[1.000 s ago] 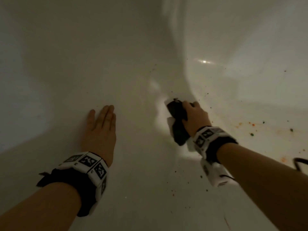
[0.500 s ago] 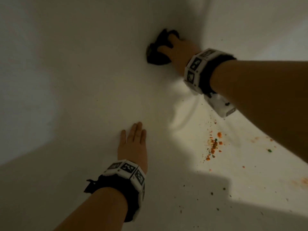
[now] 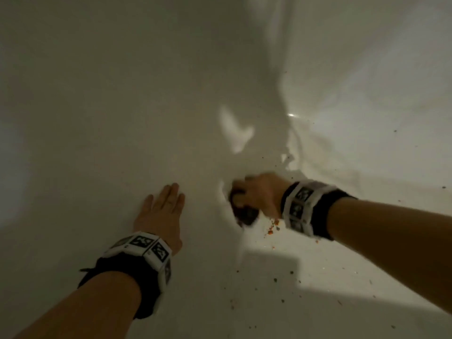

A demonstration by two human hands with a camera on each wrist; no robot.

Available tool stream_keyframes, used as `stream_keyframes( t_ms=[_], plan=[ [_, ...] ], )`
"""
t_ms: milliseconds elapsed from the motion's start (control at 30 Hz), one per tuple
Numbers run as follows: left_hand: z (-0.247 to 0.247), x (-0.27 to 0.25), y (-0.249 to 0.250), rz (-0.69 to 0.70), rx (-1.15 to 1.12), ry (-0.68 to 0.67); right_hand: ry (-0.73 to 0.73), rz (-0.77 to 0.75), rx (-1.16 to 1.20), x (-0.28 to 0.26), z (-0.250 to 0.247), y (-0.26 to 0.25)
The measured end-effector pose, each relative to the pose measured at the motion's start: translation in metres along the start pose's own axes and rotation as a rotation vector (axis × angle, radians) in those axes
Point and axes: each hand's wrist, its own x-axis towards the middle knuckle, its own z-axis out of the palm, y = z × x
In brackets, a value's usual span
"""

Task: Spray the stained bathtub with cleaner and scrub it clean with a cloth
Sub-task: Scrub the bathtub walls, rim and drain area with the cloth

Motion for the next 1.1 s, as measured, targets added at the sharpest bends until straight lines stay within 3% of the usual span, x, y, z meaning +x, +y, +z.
stream_keyframes(
  t_ms=[67, 133, 233, 333, 400, 433, 567, 667, 733, 800, 867, 933, 1033, 1100],
  plan=[
    [-0.002, -0.002, 0.000, -0.013, -0.008, 0.009, 0.387, 0.258, 0.145, -0.006, -0.024, 0.033],
    [-0.005, -0.002, 0.005, -0.010, -0.028, 0.072, 0.721, 0.476, 0.149, -0.012, -0.054, 0.067],
    [-0.012, 0.004, 0.021, 0.046, -0.088, 0.243, 0.943, 0.574, -0.027, -0.017, -0.091, 0.098],
    [-0.019, 0.019, 0.043, 0.106, -0.136, 0.281, 1.153, 0.499, 0.234, -0.020, -0.115, 0.104],
    [-0.021, 0.024, 0.056, 0.091, -0.141, 0.265, 1.144, 0.460, 0.290, -0.018, -0.113, 0.113],
    [-0.021, 0.025, 0.060, 0.072, -0.140, 0.260, 1.060, 0.518, 0.128, -0.016, -0.106, 0.115],
    [-0.018, 0.025, 0.064, 0.031, -0.128, 0.236, 0.606, 0.492, -0.294, -0.006, -0.026, 0.114],
    [-0.019, 0.023, 0.060, 0.040, -0.117, 0.205, 0.354, 0.613, -0.080, 0.000, 0.008, 0.087],
    [-0.022, 0.023, 0.060, 0.035, -0.125, 0.173, 0.225, 0.484, -0.049, -0.008, 0.024, 0.058],
    [-0.028, 0.023, 0.059, 0.033, -0.141, 0.127, 0.204, 0.263, -0.073, -0.017, 0.035, 0.033],
    [-0.036, 0.025, 0.058, 0.041, -0.146, 0.070, 0.064, 0.083, -0.081, -0.028, 0.042, 0.027],
    [-0.041, 0.026, 0.058, 0.045, -0.144, 0.019, 0.186, 0.080, -0.041, -0.033, 0.035, 0.042],
    [-0.043, 0.028, 0.057, 0.040, -0.145, -0.011, 0.769, 0.370, 0.026, -0.028, -0.022, 0.073],
    [-0.043, 0.027, 0.057, 0.051, -0.147, -0.027, 1.060, 0.456, 0.163, -0.019, -0.079, 0.093]
  ],
)
